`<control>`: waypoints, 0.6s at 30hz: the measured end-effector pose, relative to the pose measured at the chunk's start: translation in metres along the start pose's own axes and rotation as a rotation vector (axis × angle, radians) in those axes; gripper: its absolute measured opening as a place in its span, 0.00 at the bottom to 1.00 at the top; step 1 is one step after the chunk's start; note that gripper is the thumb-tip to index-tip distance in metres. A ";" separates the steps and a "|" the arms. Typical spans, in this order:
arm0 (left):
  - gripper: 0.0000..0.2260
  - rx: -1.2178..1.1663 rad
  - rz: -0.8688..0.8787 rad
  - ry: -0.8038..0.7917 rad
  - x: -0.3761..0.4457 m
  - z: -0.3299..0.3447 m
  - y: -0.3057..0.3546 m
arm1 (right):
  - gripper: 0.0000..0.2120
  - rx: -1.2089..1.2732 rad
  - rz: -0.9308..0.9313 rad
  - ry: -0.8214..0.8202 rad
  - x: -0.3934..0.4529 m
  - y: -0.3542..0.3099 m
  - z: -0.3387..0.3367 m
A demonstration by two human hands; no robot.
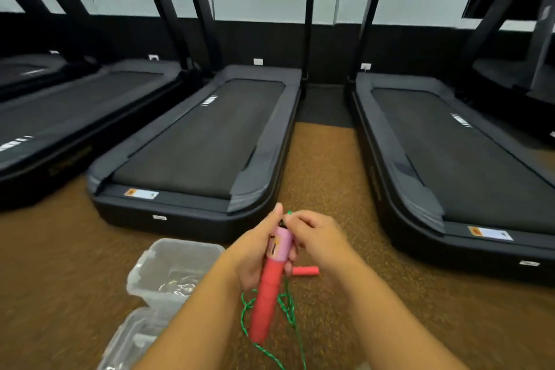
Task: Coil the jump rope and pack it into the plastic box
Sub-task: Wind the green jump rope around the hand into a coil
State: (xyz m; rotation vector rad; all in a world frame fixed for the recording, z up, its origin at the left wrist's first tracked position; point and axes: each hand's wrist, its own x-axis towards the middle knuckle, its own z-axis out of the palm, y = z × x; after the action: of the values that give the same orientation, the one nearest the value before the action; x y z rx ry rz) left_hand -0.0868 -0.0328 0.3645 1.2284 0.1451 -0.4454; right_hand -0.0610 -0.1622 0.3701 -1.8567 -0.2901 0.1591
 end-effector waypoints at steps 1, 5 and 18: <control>0.25 0.042 -0.003 0.004 -0.004 0.003 0.005 | 0.15 -0.112 -0.060 0.103 -0.001 -0.004 -0.008; 0.13 -0.009 0.051 -0.091 -0.019 0.017 0.024 | 0.06 0.085 -0.137 0.049 -0.010 -0.013 -0.022; 0.10 0.071 0.151 -0.477 -0.056 0.027 0.062 | 0.08 -0.041 -0.370 0.064 -0.028 -0.027 -0.033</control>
State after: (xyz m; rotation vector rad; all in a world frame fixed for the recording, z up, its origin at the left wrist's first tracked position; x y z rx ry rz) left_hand -0.1160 -0.0277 0.4471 1.1607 -0.3709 -0.6017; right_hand -0.0827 -0.1927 0.4045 -1.8113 -0.5890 -0.1610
